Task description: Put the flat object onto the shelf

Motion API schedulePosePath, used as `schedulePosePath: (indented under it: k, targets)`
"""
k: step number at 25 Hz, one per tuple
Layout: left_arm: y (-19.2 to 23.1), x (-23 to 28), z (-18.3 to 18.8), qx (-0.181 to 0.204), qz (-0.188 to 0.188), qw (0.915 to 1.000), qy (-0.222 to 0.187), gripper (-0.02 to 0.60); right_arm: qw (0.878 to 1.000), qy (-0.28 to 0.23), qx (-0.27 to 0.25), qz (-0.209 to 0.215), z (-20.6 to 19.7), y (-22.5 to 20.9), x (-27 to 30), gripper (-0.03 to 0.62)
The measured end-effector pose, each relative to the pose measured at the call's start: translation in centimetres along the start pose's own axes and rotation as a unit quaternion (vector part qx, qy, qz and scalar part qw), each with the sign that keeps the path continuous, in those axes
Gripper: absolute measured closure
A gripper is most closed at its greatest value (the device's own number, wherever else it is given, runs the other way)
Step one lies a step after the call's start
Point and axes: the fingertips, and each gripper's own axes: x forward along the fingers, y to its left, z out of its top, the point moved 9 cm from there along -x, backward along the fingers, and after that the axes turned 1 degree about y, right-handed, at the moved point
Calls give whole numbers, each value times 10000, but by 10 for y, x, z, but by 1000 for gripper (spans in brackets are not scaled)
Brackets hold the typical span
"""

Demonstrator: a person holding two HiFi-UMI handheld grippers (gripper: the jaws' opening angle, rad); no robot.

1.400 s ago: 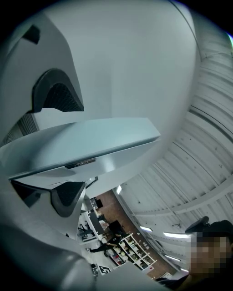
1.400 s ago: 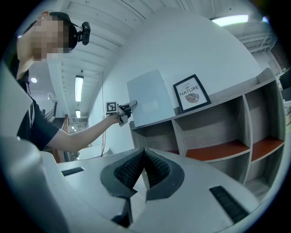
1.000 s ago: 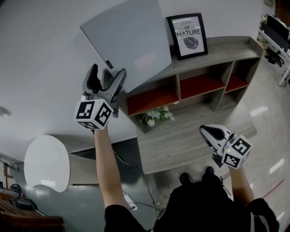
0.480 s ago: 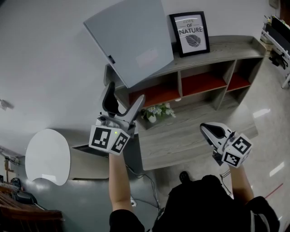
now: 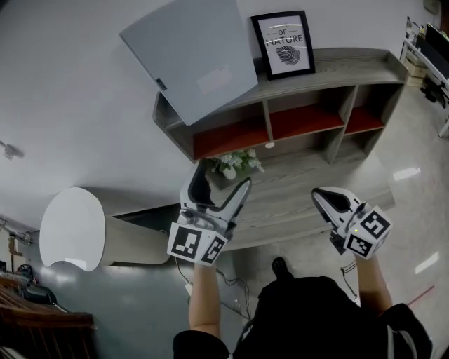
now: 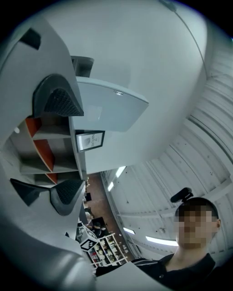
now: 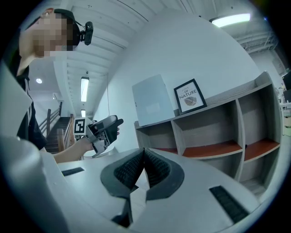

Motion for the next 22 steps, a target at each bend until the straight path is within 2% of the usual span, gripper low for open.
schedulePosePath:
  k: [12, 22]
  targets:
    - [-116, -34, -38, -610, 247, 9975, 256, 227, 9999, 87, 44, 92, -18, 2, -83, 582]
    - [-207, -60, -52, -419, 400, 9968, 551, 344, 9995, 194, 171, 188, -40, 14, -153, 582]
